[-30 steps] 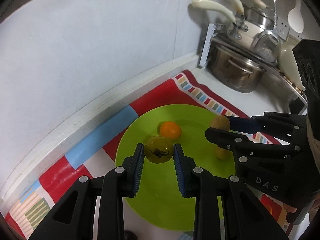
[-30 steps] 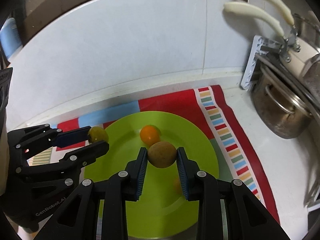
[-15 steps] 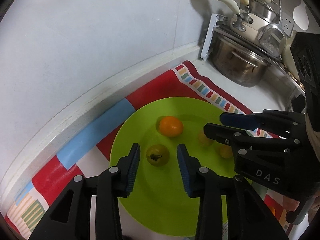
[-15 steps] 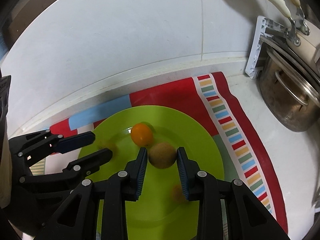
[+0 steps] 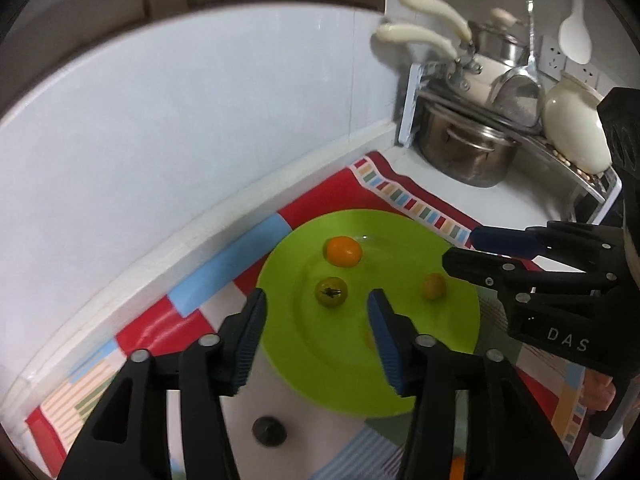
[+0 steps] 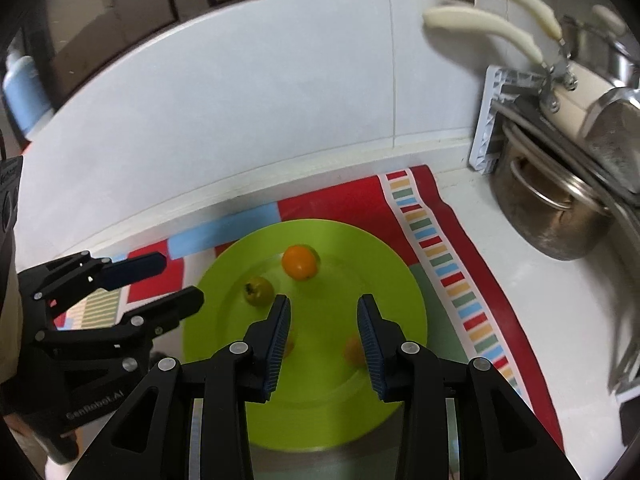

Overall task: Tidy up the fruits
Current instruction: 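Withdraw both open grippers from the plate toward the remaining fruits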

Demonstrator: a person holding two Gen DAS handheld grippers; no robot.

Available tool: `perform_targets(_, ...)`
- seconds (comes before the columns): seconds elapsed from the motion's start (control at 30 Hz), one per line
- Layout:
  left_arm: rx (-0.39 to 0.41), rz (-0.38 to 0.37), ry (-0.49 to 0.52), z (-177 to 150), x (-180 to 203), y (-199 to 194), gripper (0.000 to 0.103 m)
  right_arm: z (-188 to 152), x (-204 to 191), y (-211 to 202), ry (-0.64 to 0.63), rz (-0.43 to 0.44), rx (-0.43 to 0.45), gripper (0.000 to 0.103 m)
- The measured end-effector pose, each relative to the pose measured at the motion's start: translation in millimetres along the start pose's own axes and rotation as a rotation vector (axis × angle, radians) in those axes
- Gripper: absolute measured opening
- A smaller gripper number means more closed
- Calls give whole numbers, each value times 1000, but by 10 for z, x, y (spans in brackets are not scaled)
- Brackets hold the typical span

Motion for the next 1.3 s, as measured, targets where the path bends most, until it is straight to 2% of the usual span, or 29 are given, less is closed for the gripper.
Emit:
perform_targets(0.3,81,8,2,-16,101,-603,64,-149,-187,-504,-8,34,64,37)
perform_targets(0.4,113,17,-6,-23,94,-813,66,-181,-227,-701,-12,19,103,46)
perform_targets(0.6,168,28,-23,-146,115,-1144,72,-275,-308,-1051,-34,-12,166,57)
perform_targets(0.73,189,6,-48,-287,155,-1309,76,-369,-381,-1258,-50,-19,199,62)
perform_targets(0.9,219,32,-51,-462,200,-1512,85,-553,-436,-1468,-61,-37,237,68)
perform_targets(1.3,198,46,-31,-916,381,-1659,93,-974,-464,-1661,-33,-43,240,68)
Point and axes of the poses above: each gripper's, at about its wrist camera, not at the fingertips, and y roughly the way its jaws point, x to its right, z to its top, the point moved 9 cm from there along y, roughly the way its jaws point, and after that the axes turned 1 degree about y, right-handed, at the moved point
